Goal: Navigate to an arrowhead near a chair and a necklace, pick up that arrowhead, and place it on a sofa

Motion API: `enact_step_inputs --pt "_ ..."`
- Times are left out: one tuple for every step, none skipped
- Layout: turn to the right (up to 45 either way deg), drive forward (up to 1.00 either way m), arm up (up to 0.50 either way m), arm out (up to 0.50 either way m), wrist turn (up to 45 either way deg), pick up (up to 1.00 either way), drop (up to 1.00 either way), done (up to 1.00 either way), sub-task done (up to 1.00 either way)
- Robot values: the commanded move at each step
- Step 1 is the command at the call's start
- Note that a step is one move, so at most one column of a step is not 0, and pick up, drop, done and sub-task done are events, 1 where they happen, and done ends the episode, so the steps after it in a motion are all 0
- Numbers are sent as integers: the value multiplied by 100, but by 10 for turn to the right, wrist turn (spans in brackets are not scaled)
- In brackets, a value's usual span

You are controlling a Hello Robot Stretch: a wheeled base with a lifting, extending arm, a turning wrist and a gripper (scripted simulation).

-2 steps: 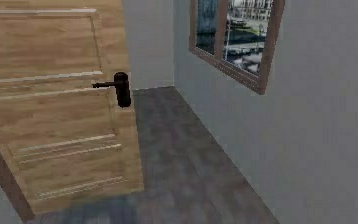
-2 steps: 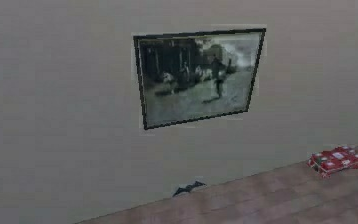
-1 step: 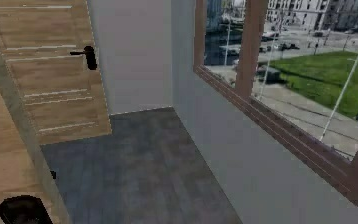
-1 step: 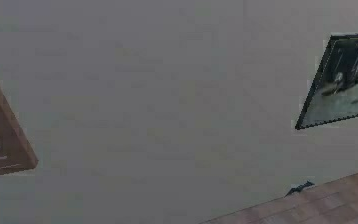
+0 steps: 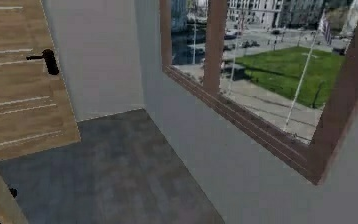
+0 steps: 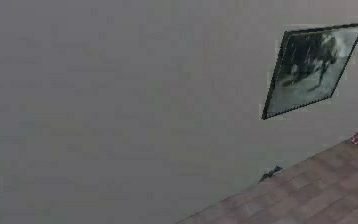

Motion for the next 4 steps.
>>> enact_step_inputs --pt "0 70 0 0 0 0 0 0 0" --pt "-450 0 0 0 0 0 0 0 0" --pt "-450 0 0 0 0 0 0 0 0" --pt "0 100 0 0 0 0 0 0 0"
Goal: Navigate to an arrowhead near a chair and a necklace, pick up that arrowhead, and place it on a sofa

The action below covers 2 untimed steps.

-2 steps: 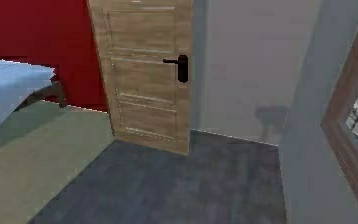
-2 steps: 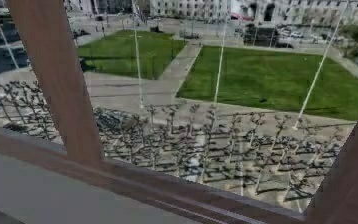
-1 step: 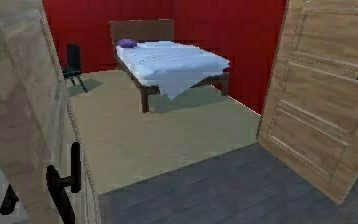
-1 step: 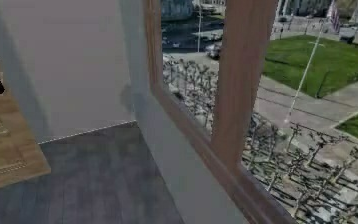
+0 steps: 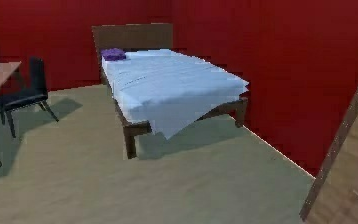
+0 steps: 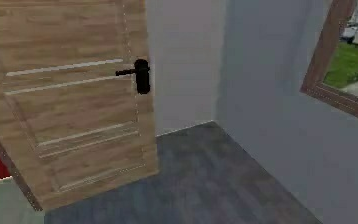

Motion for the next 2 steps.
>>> enact_step_inputs --pt "-330 0 0 0 0 0 0 0 0" --pt "0 100 0 0 0 0 0 0 0"
